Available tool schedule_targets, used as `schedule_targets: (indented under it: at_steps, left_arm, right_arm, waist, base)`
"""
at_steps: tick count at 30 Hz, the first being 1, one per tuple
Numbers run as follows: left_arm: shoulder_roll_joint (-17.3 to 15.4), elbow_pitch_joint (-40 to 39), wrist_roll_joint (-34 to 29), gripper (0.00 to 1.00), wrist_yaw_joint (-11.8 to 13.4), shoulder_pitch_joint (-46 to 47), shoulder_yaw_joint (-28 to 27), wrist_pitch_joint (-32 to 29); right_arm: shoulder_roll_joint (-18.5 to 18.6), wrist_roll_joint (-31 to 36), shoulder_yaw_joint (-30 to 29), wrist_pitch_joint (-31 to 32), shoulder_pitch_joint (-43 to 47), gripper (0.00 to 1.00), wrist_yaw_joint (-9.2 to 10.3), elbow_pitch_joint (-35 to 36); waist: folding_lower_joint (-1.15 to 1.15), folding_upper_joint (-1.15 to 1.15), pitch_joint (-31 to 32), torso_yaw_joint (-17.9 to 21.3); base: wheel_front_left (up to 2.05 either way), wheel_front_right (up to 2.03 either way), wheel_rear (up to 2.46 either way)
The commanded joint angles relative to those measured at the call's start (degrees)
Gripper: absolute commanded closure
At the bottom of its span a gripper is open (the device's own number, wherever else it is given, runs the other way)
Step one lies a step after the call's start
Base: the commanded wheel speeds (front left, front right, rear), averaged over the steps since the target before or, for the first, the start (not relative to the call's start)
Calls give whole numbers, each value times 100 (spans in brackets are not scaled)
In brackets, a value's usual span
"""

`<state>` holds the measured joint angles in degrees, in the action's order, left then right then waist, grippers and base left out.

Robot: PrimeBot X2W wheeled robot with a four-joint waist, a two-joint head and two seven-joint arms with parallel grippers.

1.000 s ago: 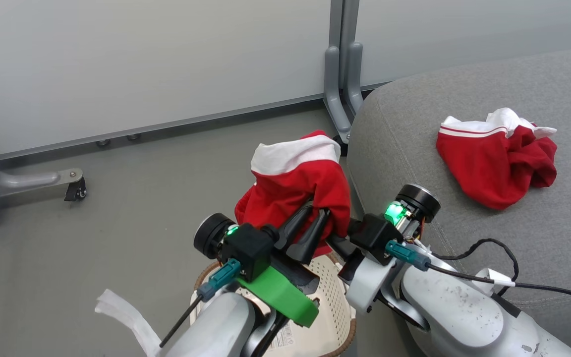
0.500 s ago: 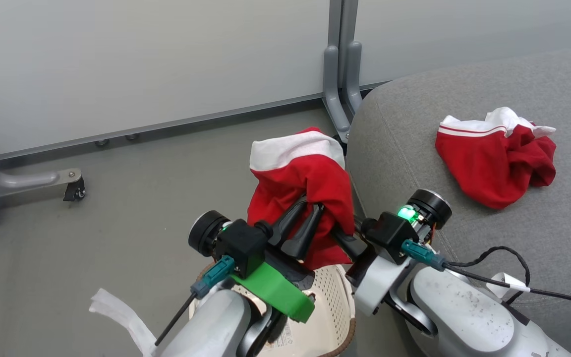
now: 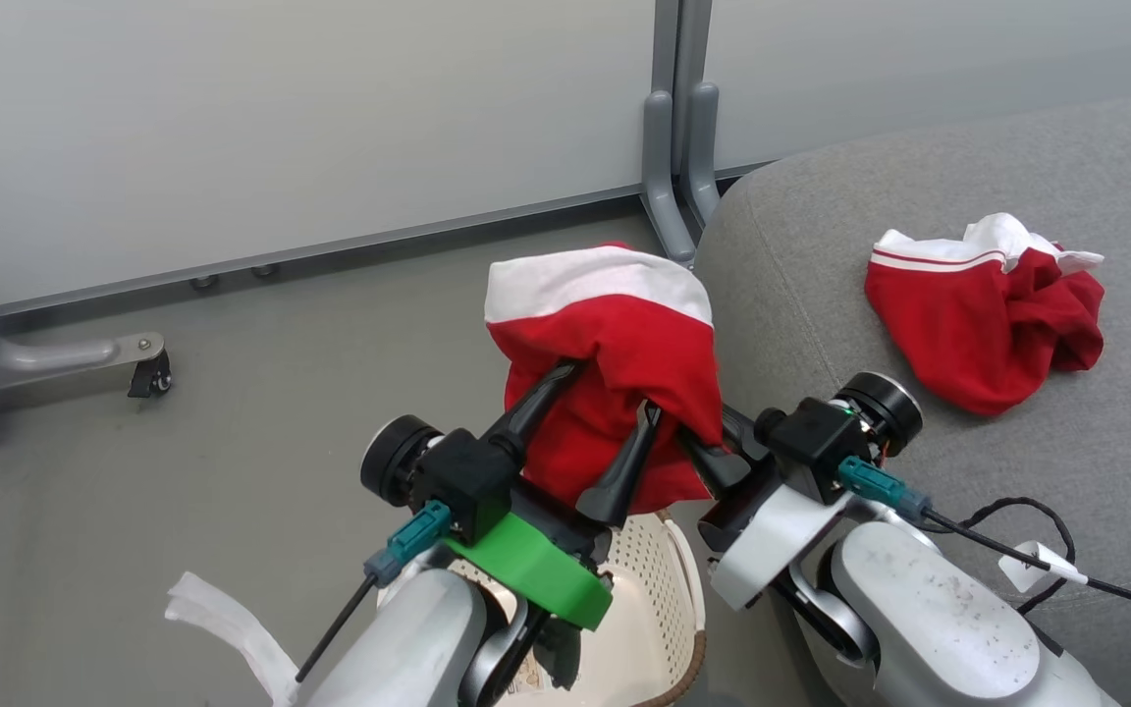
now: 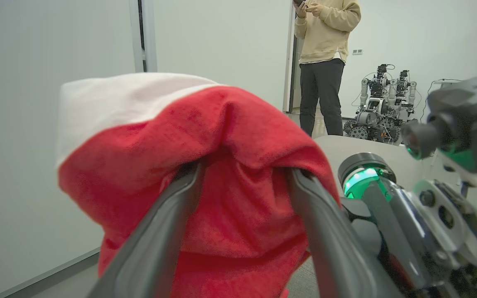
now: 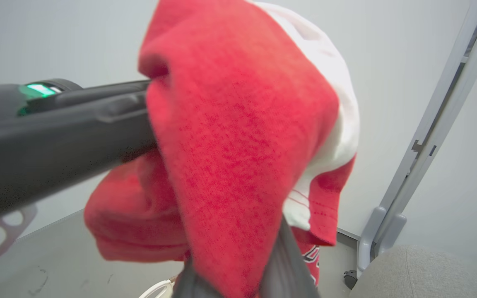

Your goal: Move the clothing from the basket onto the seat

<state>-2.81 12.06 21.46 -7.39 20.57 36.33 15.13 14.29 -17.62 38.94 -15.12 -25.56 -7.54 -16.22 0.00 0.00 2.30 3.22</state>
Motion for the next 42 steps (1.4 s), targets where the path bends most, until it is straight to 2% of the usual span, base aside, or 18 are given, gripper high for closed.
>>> schedule_targets:
  at_steps: [1,13,24,34,42]
  left_arm:
    - [-20,17,3,0,-14,-62,-58,1]
    - [-311,18,-103,0,-14,-304,-330,1]
    - [-640,260,-186,0,-8,-942,-1269,0]
    - [-507,469,-287,0,71,-1698,-2384,0]
    - [-291,636,-437,0,9,-2122,-2820,0]
  right_arm:
    - [-13,-81,-71,-4,111,100,10,53]
    - [-186,-28,-1136,-4,619,100,10,544]
    - [-287,85,-2016,-4,1230,100,10,1151]
    - [-381,-42,-2751,-3,1950,100,10,1588]
    - [-498,-37,-3066,-4,2256,100,10,1713]
  waist:
    - [0,0,4,-13]
    - [0,0,23,-99]
    - [0,0,134,-361]
    - [0,0,285,-672]
    - [0,0,323,-856]
  base:
    - [0,0,0]
    - [0,0,0]
    - [0,0,0]
    - [0,0,0]
    - [0,0,0]
